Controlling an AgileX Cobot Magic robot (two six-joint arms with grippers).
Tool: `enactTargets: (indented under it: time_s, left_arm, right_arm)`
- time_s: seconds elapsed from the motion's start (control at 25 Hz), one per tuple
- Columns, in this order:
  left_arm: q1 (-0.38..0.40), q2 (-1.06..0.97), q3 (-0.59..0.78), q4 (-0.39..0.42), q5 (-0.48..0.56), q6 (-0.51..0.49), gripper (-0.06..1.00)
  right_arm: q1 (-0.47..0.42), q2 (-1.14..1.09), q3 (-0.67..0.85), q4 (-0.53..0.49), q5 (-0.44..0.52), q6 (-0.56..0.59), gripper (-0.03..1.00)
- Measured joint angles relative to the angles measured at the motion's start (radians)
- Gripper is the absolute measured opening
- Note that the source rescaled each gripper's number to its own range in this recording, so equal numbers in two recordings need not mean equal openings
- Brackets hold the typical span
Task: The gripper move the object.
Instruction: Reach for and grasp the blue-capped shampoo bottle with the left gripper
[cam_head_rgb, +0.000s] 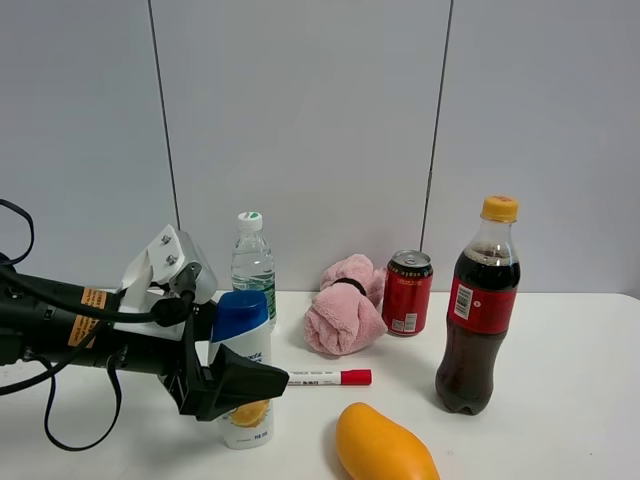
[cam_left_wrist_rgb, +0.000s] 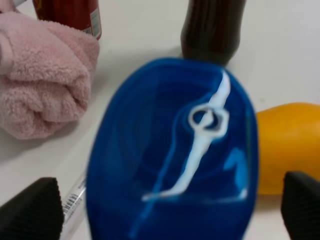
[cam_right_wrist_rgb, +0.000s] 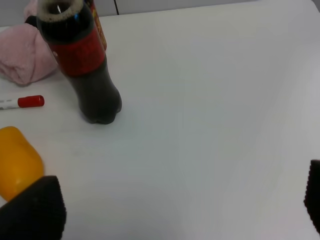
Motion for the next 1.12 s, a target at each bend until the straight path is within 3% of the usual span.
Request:
enactTargets:
  time_s: [1.0,1.12]
  left_arm:
    - [0.000,0.074,-0.045,-0.026,-0.007,0.074,1.00]
    - [0.000,0.074,-0.045,-0.024,-0.007,0.074,0.95]
  right_arm:
    - [0.000,0.000,0.000,0.000,0.000,0.000,1.00]
    - [0.000,0.000,0.000,0.000,0.000,0.000,1.00]
